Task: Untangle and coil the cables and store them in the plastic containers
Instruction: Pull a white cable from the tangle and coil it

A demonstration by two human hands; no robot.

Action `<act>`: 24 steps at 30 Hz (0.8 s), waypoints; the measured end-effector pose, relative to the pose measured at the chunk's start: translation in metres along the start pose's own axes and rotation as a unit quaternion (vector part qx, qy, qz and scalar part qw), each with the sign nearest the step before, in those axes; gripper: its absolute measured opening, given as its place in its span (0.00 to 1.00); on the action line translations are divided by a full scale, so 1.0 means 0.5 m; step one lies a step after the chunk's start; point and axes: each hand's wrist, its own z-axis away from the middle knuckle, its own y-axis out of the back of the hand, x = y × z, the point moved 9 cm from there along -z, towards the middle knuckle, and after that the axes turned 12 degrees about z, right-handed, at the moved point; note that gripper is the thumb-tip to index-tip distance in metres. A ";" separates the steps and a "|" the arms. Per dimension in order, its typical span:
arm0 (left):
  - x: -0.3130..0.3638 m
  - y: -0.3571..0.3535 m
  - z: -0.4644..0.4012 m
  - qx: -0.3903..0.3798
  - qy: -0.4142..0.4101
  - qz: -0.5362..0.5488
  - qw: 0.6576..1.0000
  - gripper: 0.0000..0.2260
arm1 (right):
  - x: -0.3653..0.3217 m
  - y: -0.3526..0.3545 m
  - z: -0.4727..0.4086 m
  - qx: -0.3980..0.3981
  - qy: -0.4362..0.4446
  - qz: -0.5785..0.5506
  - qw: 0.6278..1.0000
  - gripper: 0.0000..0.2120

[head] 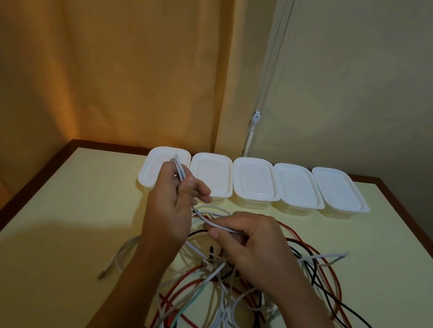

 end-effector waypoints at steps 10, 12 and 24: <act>-0.001 -0.053 0.013 -0.115 0.031 0.011 0.993 0.06 | -0.018 -0.020 0.010 -0.083 0.011 -0.016 0.996 0.08; -0.001 -0.043 0.004 -0.080 0.064 0.103 0.989 0.08 | -0.016 -0.028 0.012 -0.109 -0.001 -0.024 0.994 0.08; -0.038 -0.060 0.029 -0.153 0.074 -0.051 0.984 0.07 | -0.020 0.016 0.013 -0.010 0.027 -0.052 0.998 0.07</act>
